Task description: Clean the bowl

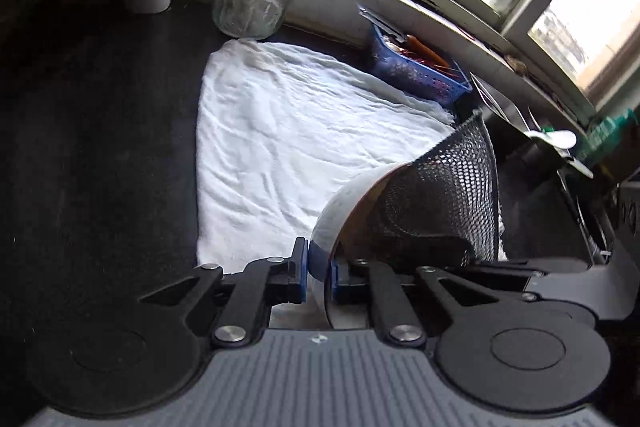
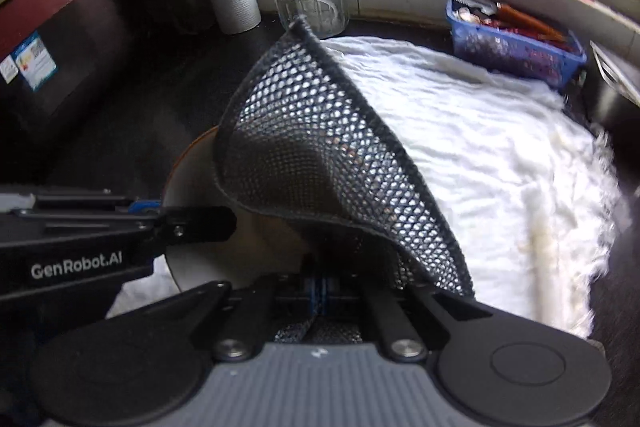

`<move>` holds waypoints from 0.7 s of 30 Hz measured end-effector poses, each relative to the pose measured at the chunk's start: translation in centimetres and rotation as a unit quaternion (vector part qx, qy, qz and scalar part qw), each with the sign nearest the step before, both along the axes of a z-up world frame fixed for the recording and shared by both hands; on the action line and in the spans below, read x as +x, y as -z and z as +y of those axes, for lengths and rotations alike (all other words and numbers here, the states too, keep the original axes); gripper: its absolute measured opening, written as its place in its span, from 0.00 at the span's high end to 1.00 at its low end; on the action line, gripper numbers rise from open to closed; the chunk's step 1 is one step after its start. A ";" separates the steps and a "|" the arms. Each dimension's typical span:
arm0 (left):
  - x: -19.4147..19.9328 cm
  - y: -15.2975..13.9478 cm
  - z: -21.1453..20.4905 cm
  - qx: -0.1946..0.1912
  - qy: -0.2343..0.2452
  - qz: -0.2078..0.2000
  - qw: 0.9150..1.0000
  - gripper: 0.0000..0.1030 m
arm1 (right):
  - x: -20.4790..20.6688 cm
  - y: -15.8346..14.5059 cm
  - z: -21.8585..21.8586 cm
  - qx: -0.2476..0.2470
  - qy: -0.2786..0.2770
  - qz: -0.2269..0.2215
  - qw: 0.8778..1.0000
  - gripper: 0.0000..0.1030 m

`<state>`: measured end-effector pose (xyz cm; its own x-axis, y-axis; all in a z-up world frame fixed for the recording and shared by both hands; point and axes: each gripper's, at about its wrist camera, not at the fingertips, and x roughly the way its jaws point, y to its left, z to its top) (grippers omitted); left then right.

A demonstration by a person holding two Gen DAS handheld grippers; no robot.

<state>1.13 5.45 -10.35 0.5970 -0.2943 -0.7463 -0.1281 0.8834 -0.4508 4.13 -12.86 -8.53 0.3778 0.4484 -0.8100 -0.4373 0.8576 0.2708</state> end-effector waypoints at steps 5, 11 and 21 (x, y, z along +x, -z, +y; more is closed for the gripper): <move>-0.3 2.3 2.3 -0.112 -0.075 0.079 0.988 0.90 | 1.5 2.2 -2.4 0.151 0.083 0.152 0.973 0.99; -0.1 3.6 2.5 -0.133 -0.072 0.117 0.982 0.91 | 1.6 3.1 -2.4 0.167 0.089 0.181 0.965 1.00; -0.2 -2.0 -7.1 0.319 0.184 -0.057 0.928 0.91 | 0.4 -0.1 0.6 -0.030 -0.036 -0.016 0.999 0.99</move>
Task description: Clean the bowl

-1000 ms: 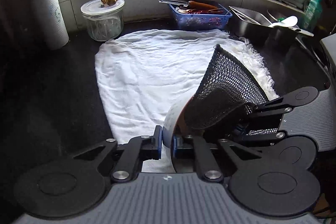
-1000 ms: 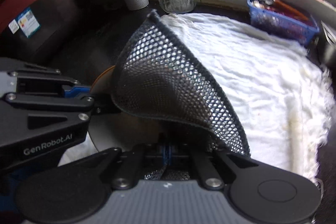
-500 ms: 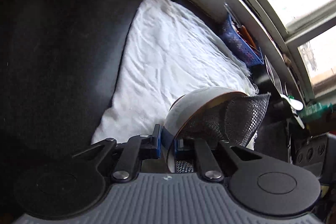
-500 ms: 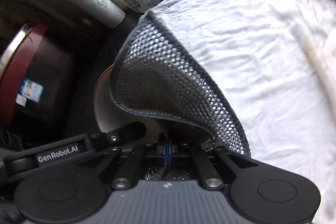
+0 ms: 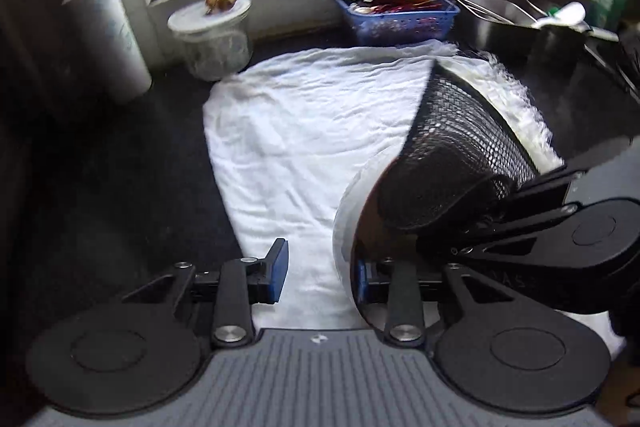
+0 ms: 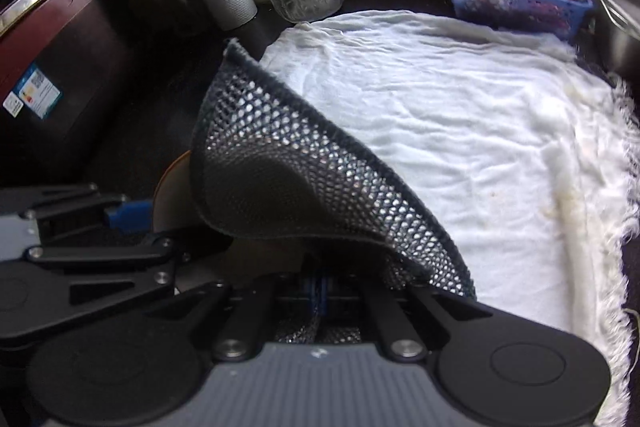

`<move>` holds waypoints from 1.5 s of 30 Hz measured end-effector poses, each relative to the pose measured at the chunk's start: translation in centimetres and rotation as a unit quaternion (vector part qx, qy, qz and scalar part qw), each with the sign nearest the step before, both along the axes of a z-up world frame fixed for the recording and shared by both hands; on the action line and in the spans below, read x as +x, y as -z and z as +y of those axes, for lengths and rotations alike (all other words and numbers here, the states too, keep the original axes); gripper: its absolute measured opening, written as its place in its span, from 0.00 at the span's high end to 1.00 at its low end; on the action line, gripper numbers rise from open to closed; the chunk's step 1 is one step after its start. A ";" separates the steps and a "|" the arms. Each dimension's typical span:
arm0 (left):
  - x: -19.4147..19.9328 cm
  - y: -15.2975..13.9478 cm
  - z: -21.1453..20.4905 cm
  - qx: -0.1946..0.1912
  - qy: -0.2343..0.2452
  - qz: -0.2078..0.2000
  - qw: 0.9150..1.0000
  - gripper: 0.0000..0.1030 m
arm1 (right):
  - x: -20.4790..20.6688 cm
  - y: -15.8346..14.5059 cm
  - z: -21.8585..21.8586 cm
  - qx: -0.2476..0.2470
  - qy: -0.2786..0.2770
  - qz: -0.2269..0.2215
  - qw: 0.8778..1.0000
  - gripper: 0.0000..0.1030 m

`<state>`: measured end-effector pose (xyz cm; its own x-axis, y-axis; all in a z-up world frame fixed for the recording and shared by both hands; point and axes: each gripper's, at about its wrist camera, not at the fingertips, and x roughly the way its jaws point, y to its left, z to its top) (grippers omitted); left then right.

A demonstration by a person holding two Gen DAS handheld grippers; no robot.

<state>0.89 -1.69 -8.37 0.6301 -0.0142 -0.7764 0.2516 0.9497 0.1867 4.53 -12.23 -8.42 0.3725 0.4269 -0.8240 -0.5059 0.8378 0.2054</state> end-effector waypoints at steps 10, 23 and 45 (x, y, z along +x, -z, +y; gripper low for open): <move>1.1 -0.4 3.5 -0.169 -0.094 0.033 0.980 0.89 | -0.7 1.0 0.2 -0.021 -0.020 -0.034 0.999 0.99; 2.1 2.0 9.0 -0.347 -0.222 0.145 0.900 0.89 | 1.5 2.7 -3.5 0.196 0.079 0.184 0.960 0.99; 0.2 1.1 4.5 -0.126 -0.026 0.030 0.991 0.93 | 2.8 -5.2 -6.7 0.116 0.001 -0.034 0.993 0.97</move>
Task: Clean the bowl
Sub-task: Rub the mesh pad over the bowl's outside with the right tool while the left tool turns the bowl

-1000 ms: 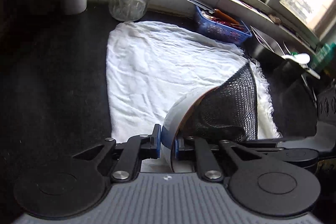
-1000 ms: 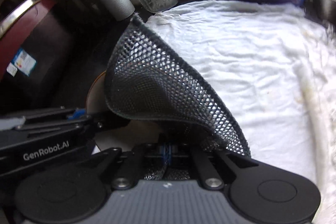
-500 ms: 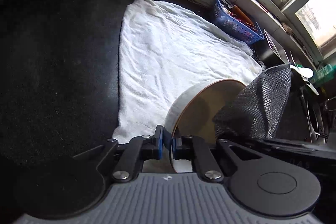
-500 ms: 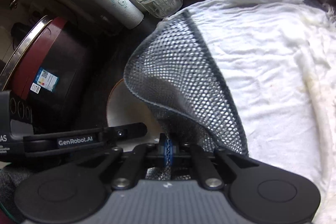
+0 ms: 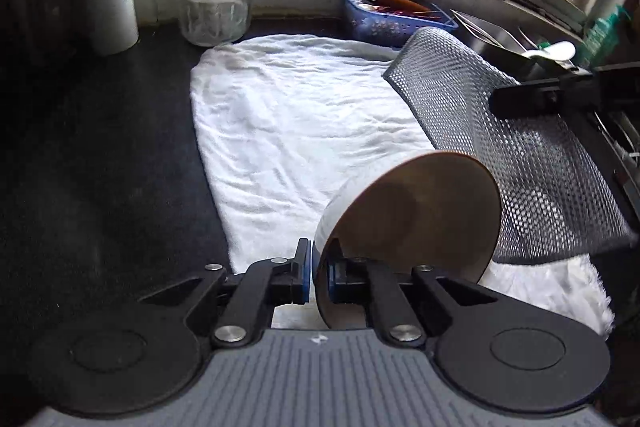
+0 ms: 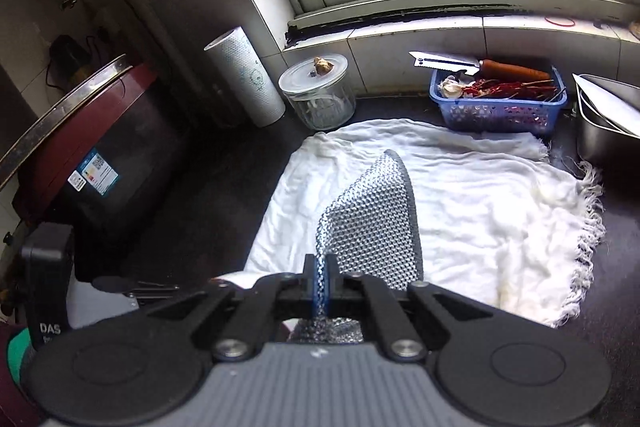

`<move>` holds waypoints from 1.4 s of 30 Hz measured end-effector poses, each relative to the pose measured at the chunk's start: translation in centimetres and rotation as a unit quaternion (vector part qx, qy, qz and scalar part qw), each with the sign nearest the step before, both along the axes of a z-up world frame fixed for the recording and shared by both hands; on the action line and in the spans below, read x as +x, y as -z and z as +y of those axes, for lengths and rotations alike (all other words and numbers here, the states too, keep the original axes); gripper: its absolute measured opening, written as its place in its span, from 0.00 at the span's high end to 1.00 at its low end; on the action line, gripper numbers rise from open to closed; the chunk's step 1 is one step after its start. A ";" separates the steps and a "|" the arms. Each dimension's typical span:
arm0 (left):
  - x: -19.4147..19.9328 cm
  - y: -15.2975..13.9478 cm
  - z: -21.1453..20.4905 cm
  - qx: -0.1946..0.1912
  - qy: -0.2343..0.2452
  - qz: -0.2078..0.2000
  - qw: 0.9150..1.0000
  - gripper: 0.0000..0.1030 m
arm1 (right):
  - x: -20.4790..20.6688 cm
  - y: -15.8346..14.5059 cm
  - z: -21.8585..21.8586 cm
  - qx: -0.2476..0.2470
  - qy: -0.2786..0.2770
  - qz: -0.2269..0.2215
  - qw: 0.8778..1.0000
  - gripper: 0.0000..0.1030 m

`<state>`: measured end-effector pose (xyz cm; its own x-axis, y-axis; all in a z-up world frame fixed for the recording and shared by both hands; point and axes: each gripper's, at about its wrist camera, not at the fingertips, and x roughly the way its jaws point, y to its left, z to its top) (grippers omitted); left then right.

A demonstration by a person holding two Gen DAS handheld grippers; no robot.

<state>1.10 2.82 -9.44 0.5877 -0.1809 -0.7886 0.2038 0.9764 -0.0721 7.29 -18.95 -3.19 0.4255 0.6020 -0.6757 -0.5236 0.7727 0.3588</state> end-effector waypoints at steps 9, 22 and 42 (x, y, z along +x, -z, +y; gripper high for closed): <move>-2.1 -0.1 -3.7 0.137 0.112 -0.106 0.979 0.92 | 1.9 0.0 0.3 0.002 -0.098 0.044 0.994 0.97; -1.9 0.7 -2.8 0.111 0.076 -0.102 0.986 0.87 | 3.3 3.4 -1.2 0.083 -0.058 0.141 0.985 0.95; -1.2 -0.6 -3.1 0.195 0.114 -0.098 0.969 0.85 | 0.8 2.2 0.9 -0.030 -0.199 0.063 0.978 0.93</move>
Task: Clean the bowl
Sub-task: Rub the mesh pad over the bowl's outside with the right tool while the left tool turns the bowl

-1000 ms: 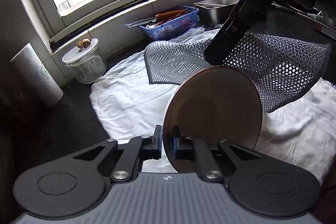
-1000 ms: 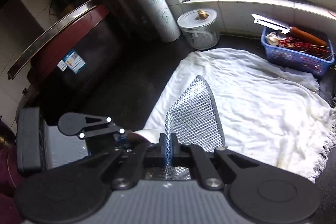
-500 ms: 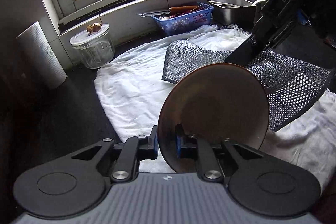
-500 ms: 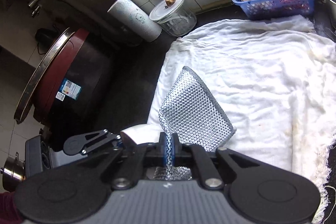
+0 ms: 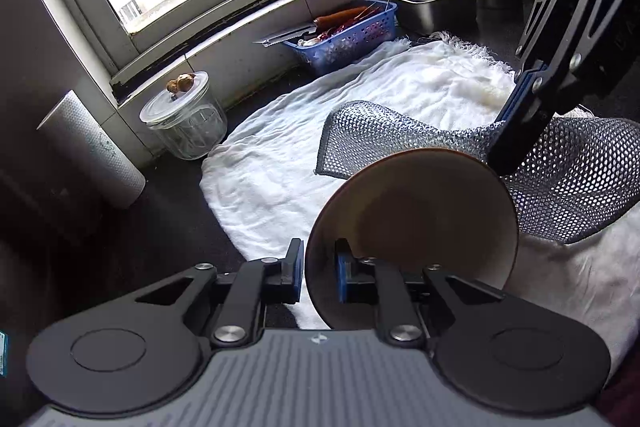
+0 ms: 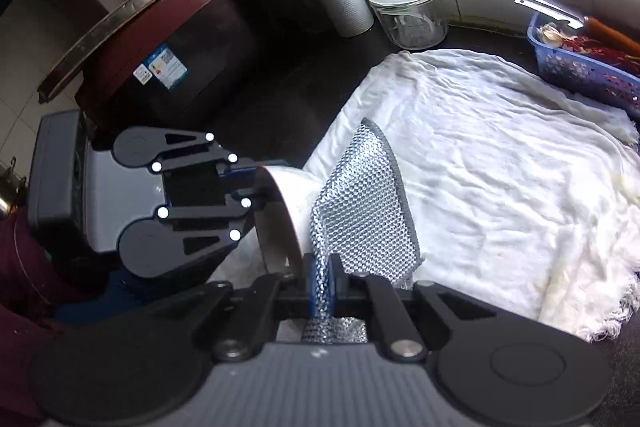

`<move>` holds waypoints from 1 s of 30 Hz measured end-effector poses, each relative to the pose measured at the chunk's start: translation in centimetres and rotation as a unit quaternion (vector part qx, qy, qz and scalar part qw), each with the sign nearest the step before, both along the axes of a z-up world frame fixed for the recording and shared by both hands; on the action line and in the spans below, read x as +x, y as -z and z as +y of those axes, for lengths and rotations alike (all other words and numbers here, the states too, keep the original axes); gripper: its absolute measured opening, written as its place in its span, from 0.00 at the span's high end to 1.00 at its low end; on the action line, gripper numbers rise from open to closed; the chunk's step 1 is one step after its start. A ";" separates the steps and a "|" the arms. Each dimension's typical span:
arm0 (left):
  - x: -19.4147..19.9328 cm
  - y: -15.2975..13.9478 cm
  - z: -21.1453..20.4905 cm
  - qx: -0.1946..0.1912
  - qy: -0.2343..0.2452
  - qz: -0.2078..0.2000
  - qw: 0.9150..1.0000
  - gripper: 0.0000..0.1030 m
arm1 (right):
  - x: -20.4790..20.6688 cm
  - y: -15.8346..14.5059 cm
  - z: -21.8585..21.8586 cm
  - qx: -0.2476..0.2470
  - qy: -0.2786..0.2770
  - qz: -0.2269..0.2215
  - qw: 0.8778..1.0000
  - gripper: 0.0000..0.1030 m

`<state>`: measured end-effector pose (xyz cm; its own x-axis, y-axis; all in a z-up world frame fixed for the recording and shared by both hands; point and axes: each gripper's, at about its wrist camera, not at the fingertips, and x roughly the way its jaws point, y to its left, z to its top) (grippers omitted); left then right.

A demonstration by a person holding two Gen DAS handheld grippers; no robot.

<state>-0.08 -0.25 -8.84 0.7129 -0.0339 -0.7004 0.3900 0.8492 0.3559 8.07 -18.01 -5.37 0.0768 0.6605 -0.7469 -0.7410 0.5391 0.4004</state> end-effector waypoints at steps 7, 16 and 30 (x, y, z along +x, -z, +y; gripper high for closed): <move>-1.7 0.9 -2.9 0.164 0.092 -0.053 0.981 0.84 | -1.1 0.1 1.5 -0.048 -0.043 -0.053 0.997 0.93; 1.7 -0.6 1.4 -0.037 -0.026 0.020 0.999 0.86 | -1.3 -0.9 2.3 -0.019 -0.073 -0.073 0.994 0.93; 3.8 0.8 9.5 -0.323 -0.173 0.170 0.915 0.87 | -1.8 -0.2 2.1 0.001 -0.061 -0.077 0.995 0.91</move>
<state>3.68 9.27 -9.67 0.5048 -0.3328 -0.7965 0.0535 0.9330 -0.3559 6.27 -15.86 -5.21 0.1093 0.6734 -0.7312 -0.8541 0.4399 0.2775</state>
